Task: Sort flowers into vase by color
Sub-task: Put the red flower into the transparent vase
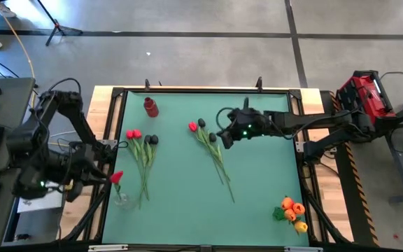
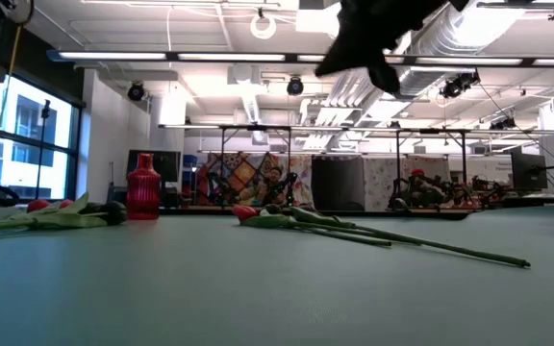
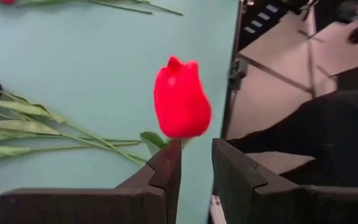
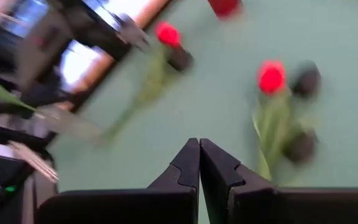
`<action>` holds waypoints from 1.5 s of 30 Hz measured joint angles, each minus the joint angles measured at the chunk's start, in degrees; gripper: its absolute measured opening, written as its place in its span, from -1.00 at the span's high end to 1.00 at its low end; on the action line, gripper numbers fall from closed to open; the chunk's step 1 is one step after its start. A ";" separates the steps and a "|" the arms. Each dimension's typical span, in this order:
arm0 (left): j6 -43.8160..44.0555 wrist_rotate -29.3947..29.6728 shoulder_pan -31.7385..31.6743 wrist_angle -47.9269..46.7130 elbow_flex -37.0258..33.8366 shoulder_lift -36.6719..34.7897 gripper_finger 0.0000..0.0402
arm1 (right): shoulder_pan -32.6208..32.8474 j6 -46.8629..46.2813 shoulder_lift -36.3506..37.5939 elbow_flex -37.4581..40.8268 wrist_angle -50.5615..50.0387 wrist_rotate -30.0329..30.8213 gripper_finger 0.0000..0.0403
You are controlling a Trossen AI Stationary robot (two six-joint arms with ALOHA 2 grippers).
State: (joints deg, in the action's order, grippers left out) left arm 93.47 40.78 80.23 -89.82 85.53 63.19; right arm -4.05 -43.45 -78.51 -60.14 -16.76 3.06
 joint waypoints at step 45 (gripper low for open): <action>-16.21 43.55 -5.73 0.00 3.96 -20.84 0.61 | -9.58 15.03 -37.56 -20.65 -1.97 -8.91 0.35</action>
State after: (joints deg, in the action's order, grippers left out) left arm 77.26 84.34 74.50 -89.82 89.49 42.35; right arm -13.63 -28.42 -116.07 -80.79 -18.73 -5.85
